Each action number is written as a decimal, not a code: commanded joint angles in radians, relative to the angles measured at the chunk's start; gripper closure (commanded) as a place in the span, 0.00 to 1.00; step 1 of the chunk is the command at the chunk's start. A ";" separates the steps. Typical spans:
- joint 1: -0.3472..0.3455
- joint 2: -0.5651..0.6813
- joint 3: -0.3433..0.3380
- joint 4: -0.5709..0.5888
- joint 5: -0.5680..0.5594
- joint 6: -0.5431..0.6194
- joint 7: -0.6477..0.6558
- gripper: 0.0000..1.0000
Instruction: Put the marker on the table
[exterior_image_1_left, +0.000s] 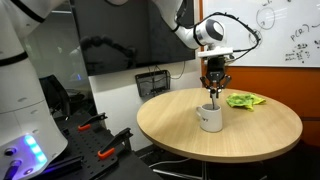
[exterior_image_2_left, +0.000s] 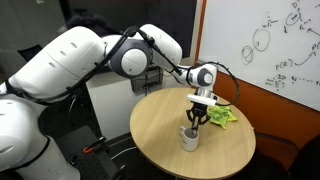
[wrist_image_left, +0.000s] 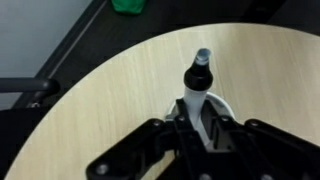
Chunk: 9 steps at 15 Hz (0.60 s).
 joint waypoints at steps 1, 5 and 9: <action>0.029 -0.113 -0.010 -0.088 -0.045 -0.064 -0.004 0.95; 0.038 -0.223 0.031 -0.189 -0.019 0.012 0.001 0.95; 0.051 -0.275 0.093 -0.326 0.043 0.266 0.016 0.95</action>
